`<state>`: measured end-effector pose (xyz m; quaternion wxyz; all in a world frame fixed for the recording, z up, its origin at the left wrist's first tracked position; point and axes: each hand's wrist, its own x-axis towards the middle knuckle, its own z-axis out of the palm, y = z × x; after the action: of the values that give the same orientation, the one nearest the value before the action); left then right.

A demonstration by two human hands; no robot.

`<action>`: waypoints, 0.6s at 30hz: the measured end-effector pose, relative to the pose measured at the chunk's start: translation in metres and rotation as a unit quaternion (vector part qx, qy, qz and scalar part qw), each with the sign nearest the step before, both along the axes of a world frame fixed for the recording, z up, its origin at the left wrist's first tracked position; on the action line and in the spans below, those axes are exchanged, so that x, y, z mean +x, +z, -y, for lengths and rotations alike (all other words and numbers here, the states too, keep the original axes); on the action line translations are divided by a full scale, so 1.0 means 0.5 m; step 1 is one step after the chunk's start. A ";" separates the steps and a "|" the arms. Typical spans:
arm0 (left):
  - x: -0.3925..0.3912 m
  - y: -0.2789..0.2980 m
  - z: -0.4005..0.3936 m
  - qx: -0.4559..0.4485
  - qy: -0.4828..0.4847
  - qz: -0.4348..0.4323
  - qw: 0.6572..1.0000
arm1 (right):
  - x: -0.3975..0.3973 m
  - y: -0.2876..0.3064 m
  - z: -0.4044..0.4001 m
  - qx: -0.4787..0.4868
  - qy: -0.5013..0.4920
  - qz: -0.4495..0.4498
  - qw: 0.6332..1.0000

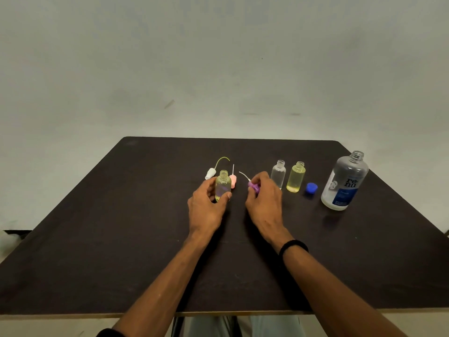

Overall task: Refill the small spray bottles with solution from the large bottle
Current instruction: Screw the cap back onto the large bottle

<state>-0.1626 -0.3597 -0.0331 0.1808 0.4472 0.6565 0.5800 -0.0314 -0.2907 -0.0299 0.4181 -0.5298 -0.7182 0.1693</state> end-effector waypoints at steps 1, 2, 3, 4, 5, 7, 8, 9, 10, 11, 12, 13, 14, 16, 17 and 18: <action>0.000 0.000 0.001 -0.003 0.002 0.000 1.000 | 0.001 0.000 0.002 0.002 0.000 -0.009 1.000; 0.002 0.001 0.003 -0.003 0.003 0.002 1.000 | 0.003 0.001 0.004 0.003 0.000 -0.015 1.000; 0.004 0.002 0.004 -0.003 0.005 0.004 1.000 | 0.004 -0.001 0.004 0.002 0.000 -0.015 1.000; 0.005 0.002 0.006 -0.003 0.006 0.004 1.000 | 0.004 -0.002 0.003 0.000 -0.002 -0.009 1.000; 0.007 0.003 0.006 -0.002 0.007 0.004 1.000 | 0.003 -0.003 0.002 -0.002 -0.004 -0.002 1.000; 0.010 0.003 0.010 -0.004 0.010 0.003 1.000 | 0.003 -0.002 0.002 -0.009 -0.008 0.009 1.000; 0.011 0.002 0.013 -0.004 0.012 0.003 1.000 | 0.003 -0.002 0.004 -0.011 -0.007 0.009 1.000; 0.010 -0.002 0.015 -0.002 0.016 0.000 1.000 | 0.003 -0.002 0.005 -0.012 -0.004 0.008 1.000; 0.009 -0.007 0.018 -0.001 0.024 -0.005 1.000 | 0.006 -0.001 0.010 -0.013 0.000 0.007 1.000; 0.010 -0.010 0.023 0.002 0.036 -0.011 0.999 | 0.009 -0.001 0.016 -0.014 0.004 0.004 1.000; 0.012 -0.011 0.029 0.010 0.052 -0.017 0.998 | 0.016 0.001 0.025 -0.012 0.007 0.001 1.000; 0.016 -0.011 0.037 0.020 0.070 -0.025 0.997 | 0.025 0.003 0.035 -0.005 0.008 -0.002 1.000; 0.020 -0.008 0.047 0.032 0.087 -0.034 0.995 | 0.038 0.005 0.046 0.005 0.006 -0.004 1.000; 0.028 0.000 0.066 0.055 0.110 -0.054 0.991 | 0.076 0.009 0.064 0.034 -0.011 -0.006 0.999; 0.035 0.002 0.074 0.066 0.108 -0.060 0.990 | 0.103 0.012 0.070 0.051 -0.028 -0.004 0.998; 0.040 0.006 0.080 0.077 0.097 -0.064 0.990 | 0.128 0.016 0.071 0.063 -0.045 -0.003 0.997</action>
<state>-0.1424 -0.3998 -0.0303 0.0461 0.4302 0.6608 0.6133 0.0328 -0.3262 -0.0218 0.4601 -0.5332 -0.7019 0.1062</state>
